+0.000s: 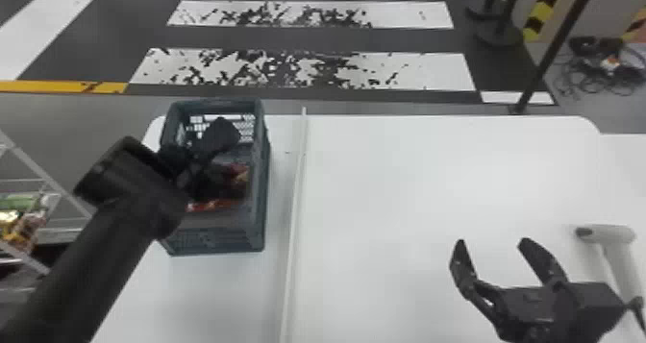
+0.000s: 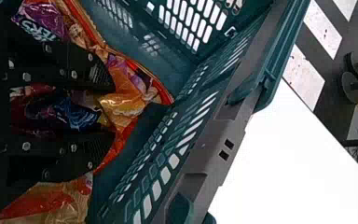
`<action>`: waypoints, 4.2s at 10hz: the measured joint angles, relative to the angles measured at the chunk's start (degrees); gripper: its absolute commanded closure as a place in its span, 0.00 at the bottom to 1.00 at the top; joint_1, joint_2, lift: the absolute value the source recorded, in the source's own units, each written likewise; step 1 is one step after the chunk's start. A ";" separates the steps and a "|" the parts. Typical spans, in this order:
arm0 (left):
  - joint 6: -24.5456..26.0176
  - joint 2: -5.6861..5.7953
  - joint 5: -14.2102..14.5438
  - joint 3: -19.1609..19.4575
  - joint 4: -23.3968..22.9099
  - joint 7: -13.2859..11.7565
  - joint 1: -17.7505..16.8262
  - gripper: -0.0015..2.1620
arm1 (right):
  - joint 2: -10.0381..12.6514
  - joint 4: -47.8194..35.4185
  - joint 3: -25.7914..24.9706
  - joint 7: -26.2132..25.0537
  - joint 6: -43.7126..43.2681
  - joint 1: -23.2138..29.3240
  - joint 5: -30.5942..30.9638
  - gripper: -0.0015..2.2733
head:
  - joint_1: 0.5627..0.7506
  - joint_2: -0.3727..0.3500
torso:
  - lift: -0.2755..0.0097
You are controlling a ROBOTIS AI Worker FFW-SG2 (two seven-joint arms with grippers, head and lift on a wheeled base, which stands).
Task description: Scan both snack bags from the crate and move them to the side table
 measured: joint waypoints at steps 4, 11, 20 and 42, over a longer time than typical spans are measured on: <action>-3.23 -0.05 6.34 5.40 -3.04 -0.75 1.99 0.99 | 0.00 -0.01 -0.11 0.00 0.17 0.22 -0.03 0.02 | 0.70 0.56 | 0.70; -6.33 0.01 21.54 23.12 -15.41 -3.53 9.67 0.99 | 0.00 -0.08 -0.05 0.00 0.69 0.18 0.02 0.02 | 0.70 0.62 | 0.70; 15.00 -9.69 32.34 25.07 -39.22 5.36 11.89 0.99 | 0.00 -1.71 0.04 -0.62 1.01 1.11 0.15 0.02 | 0.70 0.49 | 0.70; -8.67 -19.02 23.65 -16.27 -10.50 17.76 8.80 0.02 | 0.00 -3.81 -5.33 -4.66 -7.92 2.99 -5.92 0.03 | 0.70 0.03 | 0.70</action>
